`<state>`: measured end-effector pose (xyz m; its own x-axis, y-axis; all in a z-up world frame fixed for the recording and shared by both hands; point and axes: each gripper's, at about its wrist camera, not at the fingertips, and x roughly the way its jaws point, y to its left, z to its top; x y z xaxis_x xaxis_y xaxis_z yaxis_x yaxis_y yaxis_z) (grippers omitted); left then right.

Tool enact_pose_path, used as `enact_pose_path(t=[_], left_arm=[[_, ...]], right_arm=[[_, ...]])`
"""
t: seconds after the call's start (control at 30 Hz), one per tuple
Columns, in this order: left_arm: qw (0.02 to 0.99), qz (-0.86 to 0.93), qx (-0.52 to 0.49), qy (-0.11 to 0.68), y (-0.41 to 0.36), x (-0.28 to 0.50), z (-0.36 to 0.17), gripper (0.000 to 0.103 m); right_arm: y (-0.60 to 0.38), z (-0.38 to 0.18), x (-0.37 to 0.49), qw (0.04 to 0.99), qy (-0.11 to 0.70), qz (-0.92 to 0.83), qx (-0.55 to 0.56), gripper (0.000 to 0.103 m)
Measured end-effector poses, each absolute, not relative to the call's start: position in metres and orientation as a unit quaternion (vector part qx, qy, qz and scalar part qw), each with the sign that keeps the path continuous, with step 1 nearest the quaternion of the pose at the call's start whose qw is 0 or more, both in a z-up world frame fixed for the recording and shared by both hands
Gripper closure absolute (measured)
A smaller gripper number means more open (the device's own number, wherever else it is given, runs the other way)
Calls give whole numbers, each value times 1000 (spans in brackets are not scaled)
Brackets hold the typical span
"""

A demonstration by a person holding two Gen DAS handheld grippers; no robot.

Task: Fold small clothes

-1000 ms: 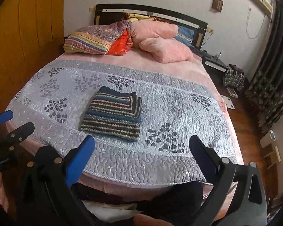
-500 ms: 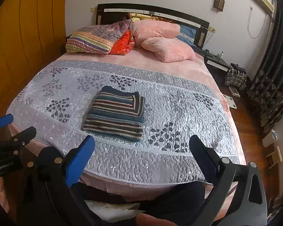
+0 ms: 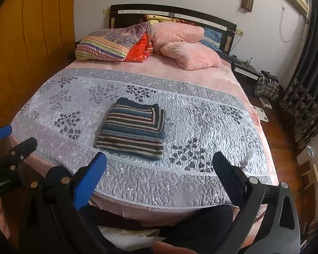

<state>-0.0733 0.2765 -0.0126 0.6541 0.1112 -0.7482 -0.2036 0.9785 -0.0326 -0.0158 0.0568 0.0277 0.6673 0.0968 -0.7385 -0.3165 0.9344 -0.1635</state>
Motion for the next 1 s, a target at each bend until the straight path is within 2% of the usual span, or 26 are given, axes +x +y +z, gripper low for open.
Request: enact_pose_path(t=[1.0], left_arm=[[907, 86, -57, 408, 277, -70, -12, 14]], right_arm=[[64, 23, -17, 900, 394, 122, -139, 3]])
